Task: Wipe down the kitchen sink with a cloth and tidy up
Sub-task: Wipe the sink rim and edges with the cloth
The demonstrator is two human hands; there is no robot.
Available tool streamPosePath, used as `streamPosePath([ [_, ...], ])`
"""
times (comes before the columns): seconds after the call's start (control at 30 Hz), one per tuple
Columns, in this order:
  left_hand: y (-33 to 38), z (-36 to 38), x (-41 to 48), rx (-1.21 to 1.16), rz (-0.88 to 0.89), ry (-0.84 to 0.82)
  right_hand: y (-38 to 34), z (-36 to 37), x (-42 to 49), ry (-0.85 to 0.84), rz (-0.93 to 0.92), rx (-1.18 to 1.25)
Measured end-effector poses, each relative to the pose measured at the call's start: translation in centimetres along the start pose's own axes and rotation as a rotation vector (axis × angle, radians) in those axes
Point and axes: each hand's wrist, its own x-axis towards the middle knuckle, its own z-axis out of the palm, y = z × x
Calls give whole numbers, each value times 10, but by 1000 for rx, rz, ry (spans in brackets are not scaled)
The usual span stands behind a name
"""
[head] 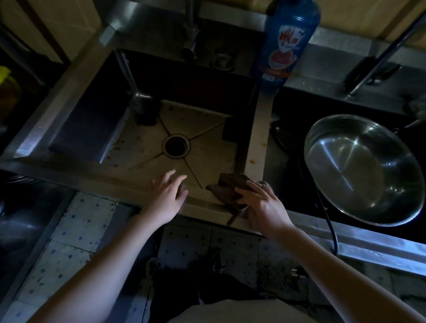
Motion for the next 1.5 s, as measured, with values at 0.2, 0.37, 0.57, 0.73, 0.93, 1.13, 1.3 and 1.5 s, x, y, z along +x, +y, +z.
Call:
streamPosePath([
  [0.2,1,2,5,-20,-23,11,28,-4,23,-94,94,-20],
  [0.37,3,-3,8,13,-29,30,33,-10,55,-16,210,-97],
  [0.57,3,-12,5,41,-55,34,41,-17,91,18,304,23],
  [0.73,6,-19,1,46,-93,46,31,-12,90,24,296,-41],
  [0.93,11,-18,4,62,-78,63,9,4,48,-72,275,-218],
  [1.13,10,-22,21,79,-37,61,8,5,61,53,441,87],
  [1.3,8,-30,48,50,18,32,17,-2,95,101,485,217],
  [1.5,-4,-47,85,37,71,-8,32,-12,139,31,682,-34],
])
